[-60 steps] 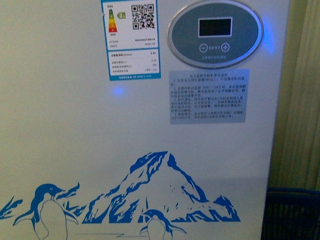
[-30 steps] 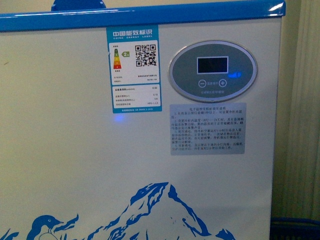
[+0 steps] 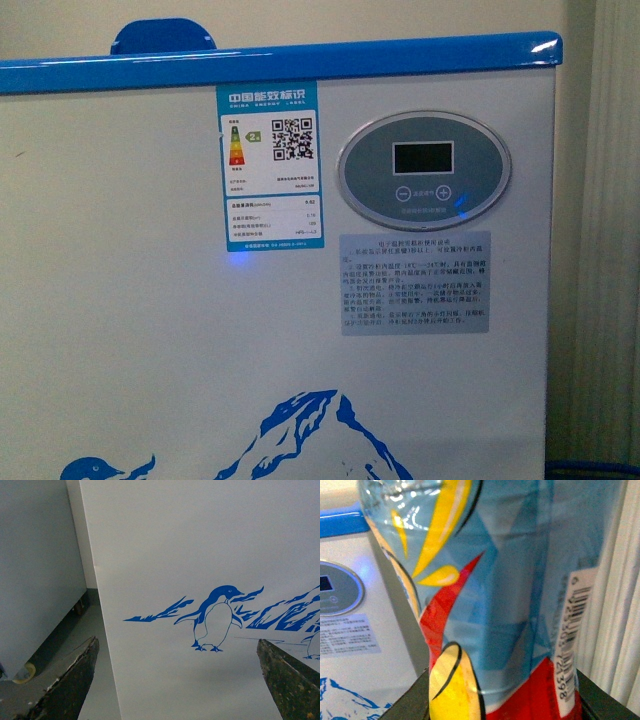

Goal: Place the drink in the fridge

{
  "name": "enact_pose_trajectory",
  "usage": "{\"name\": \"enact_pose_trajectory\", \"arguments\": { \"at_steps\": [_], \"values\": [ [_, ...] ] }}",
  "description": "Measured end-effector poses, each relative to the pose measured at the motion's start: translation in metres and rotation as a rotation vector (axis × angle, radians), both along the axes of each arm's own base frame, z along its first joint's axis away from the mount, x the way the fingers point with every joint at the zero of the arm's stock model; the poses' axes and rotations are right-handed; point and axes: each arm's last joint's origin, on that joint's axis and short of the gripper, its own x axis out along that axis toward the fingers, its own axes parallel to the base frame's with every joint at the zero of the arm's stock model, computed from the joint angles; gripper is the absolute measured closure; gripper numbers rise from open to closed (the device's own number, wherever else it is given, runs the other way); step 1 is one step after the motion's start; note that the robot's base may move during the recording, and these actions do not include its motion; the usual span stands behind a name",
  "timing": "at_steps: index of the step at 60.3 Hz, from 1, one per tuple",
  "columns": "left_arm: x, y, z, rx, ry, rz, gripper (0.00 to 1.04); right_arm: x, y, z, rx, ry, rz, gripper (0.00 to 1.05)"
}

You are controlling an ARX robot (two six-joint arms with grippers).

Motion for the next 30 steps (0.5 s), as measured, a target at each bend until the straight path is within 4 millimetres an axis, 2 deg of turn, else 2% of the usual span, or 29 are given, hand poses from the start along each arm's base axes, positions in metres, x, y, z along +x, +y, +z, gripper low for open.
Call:
{"name": "enact_pose_trajectory", "arguments": {
  "at_steps": [10, 30],
  "values": [
    [0.0000, 0.0000, 0.0000, 0.000, 0.000, 0.000, 0.08, 0.0024, 0.0020, -0.0074, -0.006, -0.007, -0.013, 0.61],
    [0.0000, 0.0000, 0.0000, 0.000, 0.000, 0.000, 0.08, 0.0026, 0.0023, -0.0080, -0.008, -0.005, -0.010, 0.62]
  ]
}}
